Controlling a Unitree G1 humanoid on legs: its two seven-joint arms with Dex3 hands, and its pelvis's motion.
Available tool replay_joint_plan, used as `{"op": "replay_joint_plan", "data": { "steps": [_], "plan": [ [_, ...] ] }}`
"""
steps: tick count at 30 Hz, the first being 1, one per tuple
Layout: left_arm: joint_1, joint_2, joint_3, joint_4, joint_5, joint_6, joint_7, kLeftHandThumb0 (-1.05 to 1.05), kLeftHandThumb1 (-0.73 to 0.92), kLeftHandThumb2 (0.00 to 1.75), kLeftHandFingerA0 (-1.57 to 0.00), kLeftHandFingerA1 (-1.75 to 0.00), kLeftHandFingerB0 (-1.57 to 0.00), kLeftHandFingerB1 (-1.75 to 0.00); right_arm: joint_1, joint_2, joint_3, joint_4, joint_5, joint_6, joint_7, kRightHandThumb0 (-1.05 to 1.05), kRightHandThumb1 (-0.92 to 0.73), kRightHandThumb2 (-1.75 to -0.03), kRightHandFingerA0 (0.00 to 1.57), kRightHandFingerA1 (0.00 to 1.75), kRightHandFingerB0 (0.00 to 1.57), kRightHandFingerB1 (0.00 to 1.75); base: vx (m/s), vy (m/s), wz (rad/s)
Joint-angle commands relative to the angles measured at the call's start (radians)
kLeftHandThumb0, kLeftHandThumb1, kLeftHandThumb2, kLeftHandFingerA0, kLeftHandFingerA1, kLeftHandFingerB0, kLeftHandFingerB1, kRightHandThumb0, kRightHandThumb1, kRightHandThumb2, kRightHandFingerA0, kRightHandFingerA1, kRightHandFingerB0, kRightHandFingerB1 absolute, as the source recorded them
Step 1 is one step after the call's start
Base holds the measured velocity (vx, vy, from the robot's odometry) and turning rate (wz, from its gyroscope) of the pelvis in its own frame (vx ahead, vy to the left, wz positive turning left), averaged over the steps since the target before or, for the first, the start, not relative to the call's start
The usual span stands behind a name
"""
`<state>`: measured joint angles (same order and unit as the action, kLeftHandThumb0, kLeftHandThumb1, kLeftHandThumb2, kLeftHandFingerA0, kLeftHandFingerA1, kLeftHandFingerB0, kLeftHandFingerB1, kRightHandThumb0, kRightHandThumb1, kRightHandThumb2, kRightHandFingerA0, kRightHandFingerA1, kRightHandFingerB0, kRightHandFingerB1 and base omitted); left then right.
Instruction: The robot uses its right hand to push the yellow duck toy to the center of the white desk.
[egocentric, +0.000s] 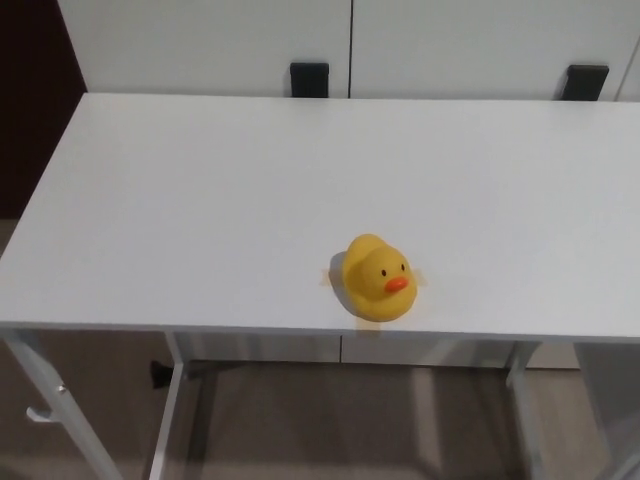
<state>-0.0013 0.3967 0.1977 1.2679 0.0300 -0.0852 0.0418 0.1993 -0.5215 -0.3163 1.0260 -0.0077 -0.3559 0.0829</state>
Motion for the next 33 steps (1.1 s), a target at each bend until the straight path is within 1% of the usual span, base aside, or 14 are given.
{"op": "replay_joint_plan", "data": {
  "steps": [1,2,3,6,7,12,14,15,18,19,23,24,28,33],
  "plan": [
    [0.005,0.020,0.009,0.005,-0.008,-0.030,-0.002,-0.17,0.61,0.79,-0.91,-0.96,-0.89,-1.03,0.007,-0.028,0.021,0.005,-0.009,-0.044,0.024,-0.04,-0.50,-0.93,0.90,0.49,0.68,0.49,0.00,0.000,0.00],
    [0.009,0.024,0.012,0.006,-0.011,-0.030,-0.008,-0.17,0.61,0.79,-0.91,-0.96,-0.89,-1.03,0.014,-0.025,0.022,-0.003,0.002,-0.040,0.038,-0.04,-0.50,-0.93,0.90,0.49,0.68,0.49,0.00,0.000,0.00],
    [0.011,0.024,0.005,0.004,-0.002,-0.030,-0.004,-0.14,0.58,0.83,-0.89,-0.92,-0.87,-1.01,0.014,-0.028,0.025,-0.005,0.000,-0.030,0.039,-0.11,-0.58,-0.78,1.08,0.61,0.70,0.51,0.00,0.000,0.00],
    [0.013,0.023,-0.007,-0.001,0.011,-0.030,0.002,-0.14,0.58,0.83,-0.89,-0.92,-0.87,-1.01,0.012,-0.035,0.031,-0.007,-0.004,-0.017,0.038,-0.11,-0.58,-0.78,1.08,0.61,0.70,0.51,0.00,0.000,0.00],
    [0.009,0.023,-0.008,0.000,0.012,-0.025,0.005,-0.19,0.65,0.75,-0.88,-0.90,-0.87,-0.99,0.005,-0.037,0.036,0.002,-0.009,-0.017,0.032,-0.13,-0.60,-0.74,1.17,0.65,0.72,0.53,0.00,0.000,0.00],
    [0.004,0.020,-0.004,0.002,0.003,-0.025,0.006,-0.18,0.63,0.78,-0.89,-0.93,-0.89,-1.00,-0.013,-0.040,0.053,0.016,-0.028,-0.017,-0.001,-0.11,-0.59,-0.77,1.04,0.56,0.74,0.52,0.00,0.000,0.00],
    [0.004,0.021,-0.003,0.002,0.001,-0.026,0.004,-0.18,0.63,0.78,-0.89,-0.93,-0.89,-1.00,-0.015,-0.036,0.051,0.018,-0.022,-0.021,-0.006,-0.11,-0.59,-0.77,1.04,0.56,0.74,0.52,0.00,0.000,0.00],
    [0.003,0.022,-0.003,0.000,0.001,-0.026,0.003,-0.16,0.61,0.77,-0.88,-0.91,-0.86,-0.98,-0.010,-0.034,0.048,0.005,-0.015,-0.025,0.001,-0.06,-0.55,-0.84,0.94,0.51,0.71,0.49,0.00,0.000,0.00],
    [0.003,0.022,0.000,-0.001,-0.003,-0.028,0.001,-0.21,0.62,0.71,-0.91,-0.94,-0.88,-1.00,-0.007,-0.031,0.043,-0.004,-0.005,-0.039,0.009,-0.03,-0.50,-0.96,0.95,0.50,0.72,0.49,0.00,0.000,0.00],
    [0.003,0.022,0.002,0.000,-0.005,-0.031,-0.002,-0.17,0.61,0.77,-0.89,-0.93,-0.88,-1.00,-0.007,-0.027,0.037,-0.003,0.001,-0.050,0.010,0.00,-0.51,-1.00,0.94,0.49,0.74,0.49,0.00,0.000,0.00],
    [0.005,0.021,0.007,0.000,-0.008,-0.034,-0.006,-0.15,0.61,0.82,-0.87,-0.91,-0.87,-1.00,-0.010,-0.018,0.023,0.002,0.019,-0.061,0.021,-0.04,-0.56,-0.94,0.92,0.50,0.72,0.50,0.00,0.000,0.00],
    [0.003,0.021,0.009,-0.003,-0.010,-0.032,-0.004,-0.18,0.62,0.76,-0.89,-0.94,-0.88,-1.02,-0.014,-0.019,0.029,0.000,0.014,-0.053,0.022,-0.06,-0.55,-0.92,1.00,0.53,0.71,0.50,0.00,0.000,0.00],
    [0.002,0.020,0.012,-0.006,-0.009,-0.031,0.000,-0.18,0.61,0.73,-0.89,-0.92,-0.88,-1.01,-0.017,-0.026,0.048,0.003,-0.006,-0.049,0.026,-0.09,-0.55,-0.89,1.00,0.55,0.71,0.51,0.00,0.000,0.00],
    [-0.005,0.021,0.013,-0.001,-0.007,-0.030,-0.003,-0.17,0.61,0.76,-0.90,-0.92,-0.89,-1.00,-0.015,-0.033,0.061,0.000,-0.016,-0.044,0.024,-0.08,-0.56,-0.85,0.93,0.53,0.71,0.50,0.00,0.000,0.00]
  ]
}}
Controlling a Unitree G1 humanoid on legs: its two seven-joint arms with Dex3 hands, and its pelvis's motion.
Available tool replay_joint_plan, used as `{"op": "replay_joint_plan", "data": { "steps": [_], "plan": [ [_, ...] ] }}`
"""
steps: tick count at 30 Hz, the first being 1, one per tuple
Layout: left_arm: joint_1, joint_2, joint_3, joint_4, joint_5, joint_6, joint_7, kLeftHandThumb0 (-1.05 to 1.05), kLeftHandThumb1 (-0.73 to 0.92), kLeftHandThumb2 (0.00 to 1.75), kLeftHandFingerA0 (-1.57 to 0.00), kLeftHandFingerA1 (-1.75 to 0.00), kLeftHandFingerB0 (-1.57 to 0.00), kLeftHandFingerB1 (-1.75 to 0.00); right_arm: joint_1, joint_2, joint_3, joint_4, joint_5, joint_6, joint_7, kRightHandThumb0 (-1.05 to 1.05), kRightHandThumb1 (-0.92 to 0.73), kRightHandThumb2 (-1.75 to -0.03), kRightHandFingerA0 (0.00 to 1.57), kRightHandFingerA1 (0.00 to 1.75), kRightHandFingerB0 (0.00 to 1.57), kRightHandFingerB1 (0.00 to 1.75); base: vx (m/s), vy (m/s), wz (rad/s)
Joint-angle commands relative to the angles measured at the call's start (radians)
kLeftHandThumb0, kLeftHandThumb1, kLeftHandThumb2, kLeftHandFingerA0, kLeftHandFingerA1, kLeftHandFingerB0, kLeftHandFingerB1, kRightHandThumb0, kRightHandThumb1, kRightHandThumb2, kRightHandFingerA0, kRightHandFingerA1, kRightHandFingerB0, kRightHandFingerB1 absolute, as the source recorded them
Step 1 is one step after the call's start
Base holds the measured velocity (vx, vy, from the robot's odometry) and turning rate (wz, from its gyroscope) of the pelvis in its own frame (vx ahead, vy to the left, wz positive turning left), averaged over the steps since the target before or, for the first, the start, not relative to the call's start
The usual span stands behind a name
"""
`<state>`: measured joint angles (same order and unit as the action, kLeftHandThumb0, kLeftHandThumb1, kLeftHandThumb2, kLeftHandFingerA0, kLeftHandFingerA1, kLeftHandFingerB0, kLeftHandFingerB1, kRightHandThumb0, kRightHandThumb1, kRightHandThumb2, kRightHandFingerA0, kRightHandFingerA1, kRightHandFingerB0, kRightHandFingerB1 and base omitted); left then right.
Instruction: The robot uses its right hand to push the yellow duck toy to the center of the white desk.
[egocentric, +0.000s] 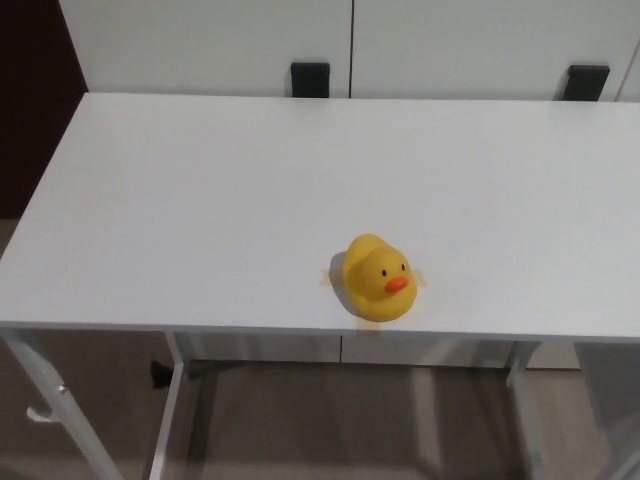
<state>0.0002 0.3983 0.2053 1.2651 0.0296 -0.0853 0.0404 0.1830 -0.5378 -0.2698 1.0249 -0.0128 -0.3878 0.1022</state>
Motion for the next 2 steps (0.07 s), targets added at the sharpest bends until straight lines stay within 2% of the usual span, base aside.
{"op": "replay_joint_plan", "data": {
  "steps": [1,2],
  "plan": [
    [-0.007,0.018,0.005,0.003,-0.006,-0.030,-0.001,-0.16,0.62,0.77,-0.87,-0.89,-0.88,-0.98,0.001,-0.016,0.011,0.003,-0.006,-0.019,0.002,-0.02,-0.53,-0.88,0.97,0.51,0.73,0.49,0.00,0.000,0.00],
    [-0.007,0.017,0.004,0.004,-0.005,-0.029,-0.001,-0.16,0.62,0.77,-0.87,-0.89,-0.88,-0.98,0.000,-0.015,0.008,0.004,-0.001,-0.025,0.001,-0.02,-0.53,-0.88,0.97,0.51,0.73,0.49,0.00,0.000,0.00]
  ]
}}
